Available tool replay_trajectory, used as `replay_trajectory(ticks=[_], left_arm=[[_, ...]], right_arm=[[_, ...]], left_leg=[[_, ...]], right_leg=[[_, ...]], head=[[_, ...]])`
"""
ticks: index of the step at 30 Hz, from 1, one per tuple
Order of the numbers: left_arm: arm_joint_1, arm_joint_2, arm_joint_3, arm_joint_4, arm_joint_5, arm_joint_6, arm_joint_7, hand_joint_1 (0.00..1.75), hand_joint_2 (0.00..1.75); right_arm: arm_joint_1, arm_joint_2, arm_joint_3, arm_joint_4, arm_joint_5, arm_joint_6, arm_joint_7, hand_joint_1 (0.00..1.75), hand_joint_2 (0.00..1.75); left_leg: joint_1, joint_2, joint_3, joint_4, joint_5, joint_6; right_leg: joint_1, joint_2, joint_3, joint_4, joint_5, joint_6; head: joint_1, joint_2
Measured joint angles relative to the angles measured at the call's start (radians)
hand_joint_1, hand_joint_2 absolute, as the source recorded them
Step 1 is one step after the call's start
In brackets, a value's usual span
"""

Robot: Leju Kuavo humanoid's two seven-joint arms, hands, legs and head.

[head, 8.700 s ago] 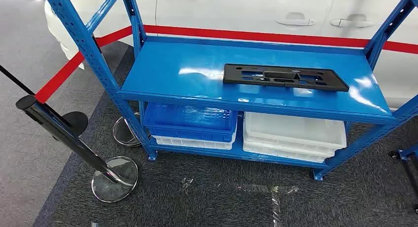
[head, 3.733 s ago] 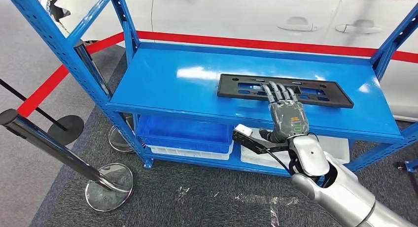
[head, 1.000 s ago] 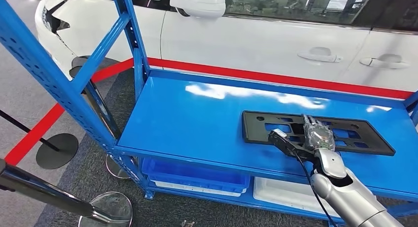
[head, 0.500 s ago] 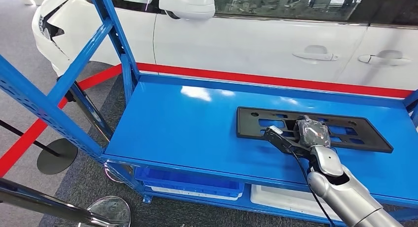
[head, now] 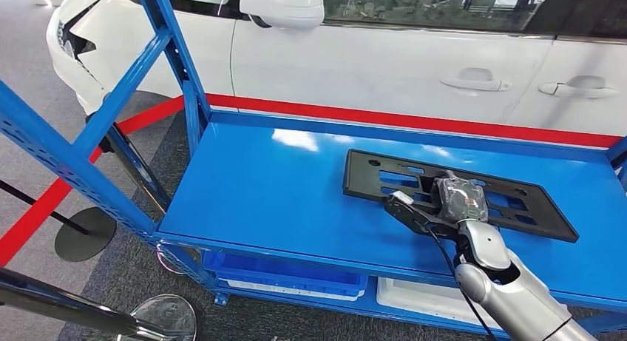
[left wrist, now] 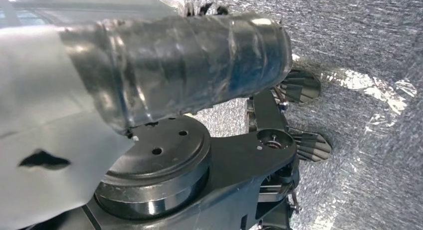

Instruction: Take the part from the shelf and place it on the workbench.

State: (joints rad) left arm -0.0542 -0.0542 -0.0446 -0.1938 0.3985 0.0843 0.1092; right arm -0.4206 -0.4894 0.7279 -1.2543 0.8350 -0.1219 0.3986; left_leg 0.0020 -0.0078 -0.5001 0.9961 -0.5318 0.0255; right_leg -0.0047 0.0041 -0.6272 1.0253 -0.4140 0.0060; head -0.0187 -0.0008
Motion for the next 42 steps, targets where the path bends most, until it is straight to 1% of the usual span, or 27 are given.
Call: replay_trajectory(ticks=[7,10,12,14,15,16,17,18,19,20,21,22,23,25,27,29,30,31,32,33,35,36,37,38,40,41,42], left_arm=[[0.001,0.001,-0.013,0.0,0.008,0.03,-0.006,0.0,0.0],[0.001,0.002,-0.015,0.001,0.015,0.046,0.005,0.0,0.0],[0.0,0.001,-0.017,0.001,0.021,0.052,0.011,0.0,0.0],[0.0,0.001,-0.019,0.001,0.026,0.059,0.013,0.0,0.0],[0.0,0.001,-0.019,0.001,0.027,0.061,0.013,0.0,0.0],[0.0,0.002,-0.02,0.001,0.027,0.063,0.013,0.0,0.0],[0.0,0.002,-0.02,0.001,0.028,0.064,0.014,0.0,0.0],[0.0,0.001,-0.02,0.001,0.028,0.063,0.014,0.0,0.0],[0.0,0.002,-0.021,0.001,0.028,0.062,0.013,0.0,0.0],[0.0,0.003,-0.021,0.001,0.028,0.062,0.013,0.0,0.0],[-0.001,0.005,-0.022,0.001,0.028,0.061,0.013,0.0,0.0],[-0.001,0.006,-0.022,0.001,0.028,0.061,0.013,0.0,0.0],[-0.001,0.007,-0.022,0.001,0.027,0.061,0.013,0.0,0.0],[0.0,0.006,-0.023,0.001,0.027,0.06,0.013,0.0,0.0],[0.0,0.005,-0.023,0.001,0.026,0.06,0.013,0.0,0.0],[-0.002,0.005,-0.023,0.001,0.026,0.059,0.013,0.0,0.0],[-0.002,0.005,-0.023,0.001,0.025,0.059,0.012,0.0,0.0],[-0.003,0.005,-0.023,0.001,0.025,0.059,0.012,0.0,0.0],[-0.003,0.005,-0.023,0.001,0.025,0.059,0.012,0.0,0.0],[-0.003,0.005,-0.023,0.001,0.025,0.059,0.012,0.0,0.0],[-0.006,0.008,-0.023,0.001,0.025,0.058,0.013,0.0,0.0],[-0.009,0.01,-0.024,0.001,0.025,0.057,0.013,0.0,0.0],[-0.011,0.011,-0.024,0.001,0.025,0.056,0.013,0.0,0.0],[-0.013,0.013,-0.024,0.001,0.026,0.056,0.013,0.0,0.0],[-0.016,0.011,-0.025,0.001,0.027,0.056,0.013,0.0,0.0],[-0.016,0.01,-0.025,0.001,0.027,0.056,0.013,0.0,0.0],[-0.016,0.01,-0.026,0.001,0.027,0.056,0.013,0.0,0.0]], right_arm=[[0.004,-0.012,-0.008,-0.193,0.021,-0.008,0.006,1.75,1.75],[0.002,-0.028,-0.023,-0.313,0.075,-0.008,0.017,1.75,1.75],[-0.001,-0.04,-0.031,-0.396,0.119,0.0,0.024,1.75,1.75],[-0.003,-0.051,-0.034,-0.469,0.161,0.011,0.028,1.75,1.75],[-0.002,-0.056,-0.034,-0.5,0.177,0.016,0.029,1.75,1.75],[-0.002,-0.059,-0.034,-0.527,0.19,0.021,0.029,1.75,1.75],[-0.001,-0.062,-0.034,-0.549,0.202,0.026,0.03,1.75,1.75],[-0.001,-0.065,-0.034,-0.571,0.217,0.032,0.03,1.75,1.75],[-0.002,-0.068,-0.034,-0.59,0.234,0.037,0.031,1.75,1.75],[-0.003,-0.07,-0.034,-0.609,0.25,0.043,0.03,1.75,1.75],[-0.004,-0.072,-0.034,-0.627,0.263,0.047,0.031,1.75,1.75],[-0.004,-0.074,-0.034,-0.641,0.27,0.049,0.031,1.75,1.75],[-0.004,-0.075,-0.034,-0.655,0.274,0.05,0.031,1.75,1.75],[-0.004,-0.076,-0.034,-0.677,0.281,0.052,0.032,1.75,1.75],[-0.005,-0.077,-0.034,-0.697,0.292,0.057,0.032,1.75,1.75],[-0.005,-0.078,-0.033,-0.711,0.309,0.065,0.032,1.75,1.75],[-0.004,-0.078,-0.032,-0.716,0.317,0.071,0.032,1.75,1.75],[-0.004,-0.078,-0.03,-0.72,0.325,0.075,0.032,1.75,1.75],[-0.003,-0.079,-0.028,-0.724,0.33,0.079,0.032,1.75,1.75],[-0.003,-0.079,-0.026,-0.728,0.334,0.082,0.032,1.75,1.75],[-0.003,-0.081,-0.025,-0.736,0.339,0.084,0.032,1.75,1.75],[-0.002,-0.081,-0.024,-0.74,0.343,0.086,0.032,1.75,1.75],[-0.002,-0.081,-0.023,-0.742,0.349,0.089,0.031,1.75,1.75],[-0.001,-0.082,-0.021,-0.745,0.358,0.094,0.03,1.75,1.75],[0.0,-0.083,-0.017,-0.751,0.375,0.102,0.027,1.75,1.75],[0.0,-0.085,-0.014,-0.754,0.382,0.105,0.026,1.75,1.75],[-0.001,-0.087,-0.012,-0.756,0.386,0.106,0.025,1.75,1.75]], left_leg=[[-0.003,0.0,-0.001,0.002,-0.001,0.002],[-0.001,0.002,0.017,-0.029,0.026,0.02],[0.009,0.006,0.035,-0.067,0.051,0.031],[0.013,0.008,0.034,-0.07,0.056,0.031],[0.016,0.008,0.032,-0.065,0.054,0.028],[0.021,0.008,0.029,-0.058,0.051,0.023],[0.027,0.007,0.026,-0.049,0.045,0.016],[0.035,0.006,0.021,-0.036,0.038,0.006],[0.041,0.005,0.014,-0.02,0.028,-0.007],[0.044,0.003,0.003,-0.001,0.018,-0.021],[0.044,0.001,-0.008,0.016,0.008,-0.033],[0.042,-0.001,-0.018,0.031,0.002,-0.041],[0.041,-0.002,-0.026,0.041,0.0,-0.047],[0.042,-0.002,-0.036,0.054,-0.008,-0.053],[0.043,0.001,-0.063,0.111,-0.057,-0.052],[0.036,0.004,-0.107,0.227,-0.134,-0.046],[0.031,0.005,-0.125,0.28,-0.16,-0.041],[0.024,0.004,-0.131,0.307,-0.168,-0.034],[0.015,0.004,-0.119,0.3,-0.158,-0.023],[0.004,0.004,-0.09,0.259,-0.134,-0.006],[-0.023,0.007,-0.004,0.122,-0.089,0.04],[-0.034,0.012,0.027,0.068,-0.073,0.058],[-0.043,0.017,0.043,0.031,-0.063,0.07],[-0.048,0.02,0.044,0.012,-0.053,0.075],[-0.05,0.022,0.042,-0.027,-0.009,0.079],[-0.047,0.022,0.043,-0.05,0.015,0.08],[-0.041,0.024,0.041,-0.071,0.04,0.081]], right_leg=[[-0.004,-0.001,0.0,-0.003,0.002,0.002],[-0.005,0.0,0.002,-0.015,0.006,0.014],[-0.001,0.003,-0.018,0.033,-0.035,0.018],[-0.007,0.003,-0.064,0.151,-0.094,0.025],[-0.012,0.002,-0.085,0.203,-0.109,0.03],[-0.019,0.001,-0.093,0.227,-0.106,0.035],[-0.026,-0.001,-0.085,0.215,-0.086,0.042],[-0.035,-0.003,-0.06,0.167,-0.055,0.052],[-0.04,-0.004,-0.032,0.113,-0.039,0.063],[-0.041,-0.002,-0.011,0.075,-0.026,0.068],[-0.042,0.001,-0.001,0.056,-0.027,0.067],[-0.04,0.005,-0.005,0.06,-0.038,0.058],[-0.039,0.009,-0.013,0.071,-0.037,0.044],[-0.039,0.009,-0.028,0.076,-0.041,0.02],[-0.036,0.008,-0.039,0.073,-0.032,0.004],[-0.027,0.005,-0.051,0.071,-0.021,-0.006],[-0.021,0.004,-0.058,0.071,-0.015,-0.01],[-0.014,0.004,-0.066,0.071,-0.008,-0.013],[-0.005,0.003,-0.073,0.071,-0.001,-0.016],[0.004,0.003,-0.081,0.07,0.006,-0.019],[0.017,0.003,-0.09,0.063,0.024,-0.025],[0.018,0.0,-0.09,0.054,0.035,-0.025],[0.014,-0.002,-0.088,0.044,0.047,-0.024],[0.009,-0.005,-0.085,0.031,0.06,-0.02],[0.003,-0.007,-0.08,0.003,0.084,-0.013],[0.004,-0.005,-0.082,-0.001,0.076,-0.008],[0.005,-0.002,-0.086,0.013,0.046,-0.002]], head=[[0.0,0.0],[-0.001,0.0],[0.003,0.0],[0.006,0.0],[0.006,0.0],[0.006,0.0],[0.006,0.0],[0.007,0.0],[0.008,0.0],[0.011,0.0],[0.013,0.0],[0.012,0.0],[0.011,0.0],[0.001,0.0],[-0.004,0.0],[-0.008,0.0],[-0.009,0.0],[-0.01,0.0],[-0.01,0.0],[-0.01,0.0],[-0.007,0.0],[-0.005,0.0],[-0.004,0.0],[-0.003,0.0],[-0.008,0.0],[-0.009,0.0],[-0.009,0.0]])
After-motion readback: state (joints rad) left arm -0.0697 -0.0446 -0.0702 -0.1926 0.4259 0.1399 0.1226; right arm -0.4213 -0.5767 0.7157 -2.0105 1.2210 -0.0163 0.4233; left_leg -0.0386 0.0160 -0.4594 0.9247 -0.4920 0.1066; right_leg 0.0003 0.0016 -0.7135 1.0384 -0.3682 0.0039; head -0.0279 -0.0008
